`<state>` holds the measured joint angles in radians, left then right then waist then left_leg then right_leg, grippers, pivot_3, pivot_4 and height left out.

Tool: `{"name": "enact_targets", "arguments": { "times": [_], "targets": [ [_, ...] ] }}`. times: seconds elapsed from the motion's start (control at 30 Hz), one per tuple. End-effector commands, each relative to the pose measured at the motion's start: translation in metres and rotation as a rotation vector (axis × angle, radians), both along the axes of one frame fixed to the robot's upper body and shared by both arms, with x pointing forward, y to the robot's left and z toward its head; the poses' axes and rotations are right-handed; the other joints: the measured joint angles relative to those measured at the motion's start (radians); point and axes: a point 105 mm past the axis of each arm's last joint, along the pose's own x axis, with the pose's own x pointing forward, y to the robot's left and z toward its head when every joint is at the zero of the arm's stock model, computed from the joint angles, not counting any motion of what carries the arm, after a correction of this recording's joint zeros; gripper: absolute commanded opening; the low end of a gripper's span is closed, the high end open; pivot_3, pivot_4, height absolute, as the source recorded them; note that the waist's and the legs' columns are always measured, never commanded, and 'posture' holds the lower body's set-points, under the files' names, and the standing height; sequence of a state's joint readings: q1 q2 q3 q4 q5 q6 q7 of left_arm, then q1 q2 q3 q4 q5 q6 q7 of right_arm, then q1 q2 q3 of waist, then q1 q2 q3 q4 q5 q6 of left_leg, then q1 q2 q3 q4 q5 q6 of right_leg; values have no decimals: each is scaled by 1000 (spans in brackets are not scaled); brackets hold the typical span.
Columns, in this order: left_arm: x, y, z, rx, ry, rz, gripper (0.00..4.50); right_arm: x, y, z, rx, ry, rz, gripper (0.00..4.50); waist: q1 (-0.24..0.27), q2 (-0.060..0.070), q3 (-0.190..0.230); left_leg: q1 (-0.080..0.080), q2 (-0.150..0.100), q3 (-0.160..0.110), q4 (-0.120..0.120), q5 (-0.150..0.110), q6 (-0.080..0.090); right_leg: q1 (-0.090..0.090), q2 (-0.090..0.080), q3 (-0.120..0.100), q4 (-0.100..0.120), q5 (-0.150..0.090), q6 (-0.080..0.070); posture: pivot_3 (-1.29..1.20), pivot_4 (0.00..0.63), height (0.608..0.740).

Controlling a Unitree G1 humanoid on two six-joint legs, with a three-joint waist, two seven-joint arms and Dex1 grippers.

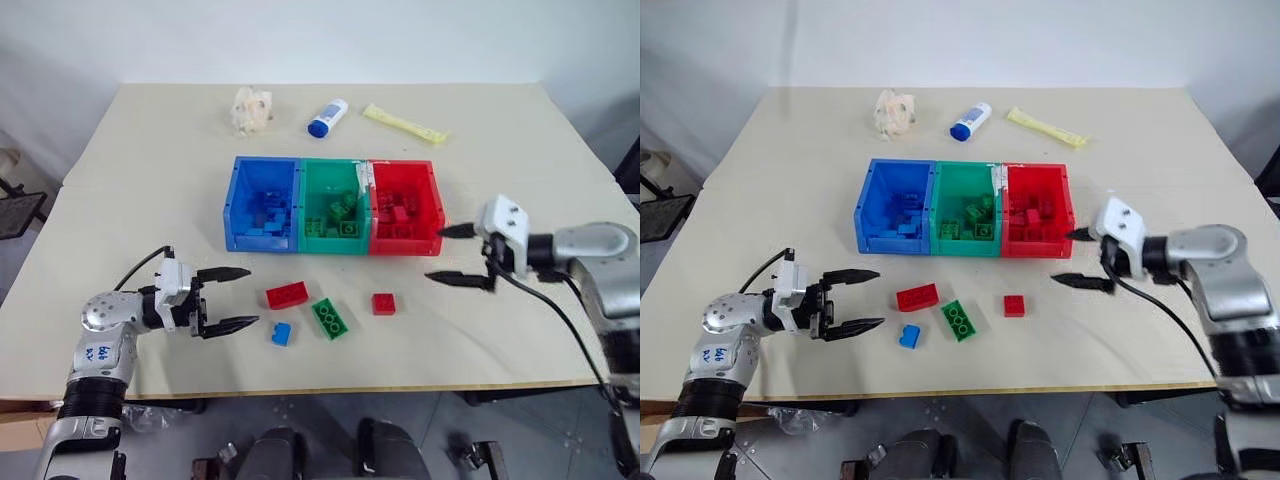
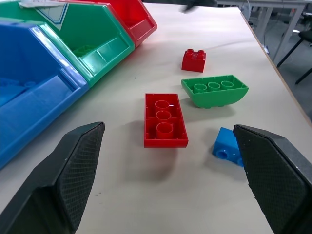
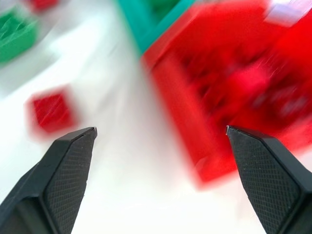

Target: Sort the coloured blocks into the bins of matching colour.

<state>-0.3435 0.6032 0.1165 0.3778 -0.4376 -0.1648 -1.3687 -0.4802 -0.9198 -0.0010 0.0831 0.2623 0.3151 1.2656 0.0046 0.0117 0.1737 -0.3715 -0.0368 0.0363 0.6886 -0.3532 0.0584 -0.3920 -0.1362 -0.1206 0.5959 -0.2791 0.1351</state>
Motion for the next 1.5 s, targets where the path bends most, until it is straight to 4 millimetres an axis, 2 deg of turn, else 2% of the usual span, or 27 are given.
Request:
{"name": "enact_targets", "arguments": {
  "times": [0.03,0.1,0.2,0.3,0.4,0.5,0.7,0.87,0.93,1.03,1.27,1.43,1.5],
  "targets": [
    [-1,4,-1,31,-12,-18,4500,-27,-28,2,-60,21,-23,4438,3,0,0,1,0,0,0,0,0,0,0,0,1,0,0,0,150,740],
    [0,3,-1,26,-12,-19,4500,-40,-43,-2,-97,51,-53,4438,8,0,0,0,0,1,0,0,0,0,0,0,0,0,0,0,150,740],
    [0,3,-2,25,-10,-21,4500,-51,-54,-3,-119,68,-88,4438,7,0,0,1,0,2,1,0,0,0,0,1,0,0,0,0,150,740],
    [1,2,-3,21,-6,-24,4500,-57,-52,-2,-117,63,-95,4438,8,0,0,1,2,2,2,0,0,0,0,2,1,0,0,0,150,740],
    [0,2,-4,18,-7,-29,4500,-56,-36,-1,-95,53,-59,4438,8,0,0,1,2,2,2,0,0,0,0,2,1,0,0,0,150,740],
    [-3,-1,-3,11,-10,-38,4500,-49,0,-5,-46,48,21,4438,7,0,0,1,2,1,3,-1,-1,0,-1,4,1,0,0,0,150,740],
    [-14,-10,-3,-8,-12,-51,4500,-25,53,-25,2,58,126,4438,-2,0,0,0,1,-1,3,-1,-1,0,-7,6,1,0,0,0,150,740],
    [-23,-14,-2,-24,-14,-36,4500,-9,67,-50,-49,93,170,4438,-2,0,0,0,-2,-2,3,0,-1,0,-5,5,2,0,0,0,150,740],
    [-26,-14,-2,-25,-13,-27,4500,-9,69,-56,-58,109,191,4438,-3,0,0,0,-2,-2,3,0,0,0,-5,5,1,0,0,0,150,740],
    [-29,-10,-2,-23,-9,-9,4500,-9,74,-58,-47,111,211,3790,-6,0,0,0,-1,-2,2,0,0,0,-4,4,1,0,0,0,150,740],
    [-34,-6,-5,-25,-3,18,4500,-4,81,-49,-2,55,193,1441,-4,0,0,0,0,-2,2,0,-1,0,-2,4,1,0,0,0,150,740],
    [-32,-8,-5,-29,-3,16,4500,-2,82,-31,53,8,168,1435,-5,0,0,0,-1,-2,2,-1,-1,0,-2,4,1,0,0,0,150,740],
    [-30,-8,-5,-29,-5,14,4500,5,82,-12,93,-42,137,1435,-5,0,0,0,0,-2,2,-1,-1,0,-2,4,1,0,0,0,150,740]
  ]
}}
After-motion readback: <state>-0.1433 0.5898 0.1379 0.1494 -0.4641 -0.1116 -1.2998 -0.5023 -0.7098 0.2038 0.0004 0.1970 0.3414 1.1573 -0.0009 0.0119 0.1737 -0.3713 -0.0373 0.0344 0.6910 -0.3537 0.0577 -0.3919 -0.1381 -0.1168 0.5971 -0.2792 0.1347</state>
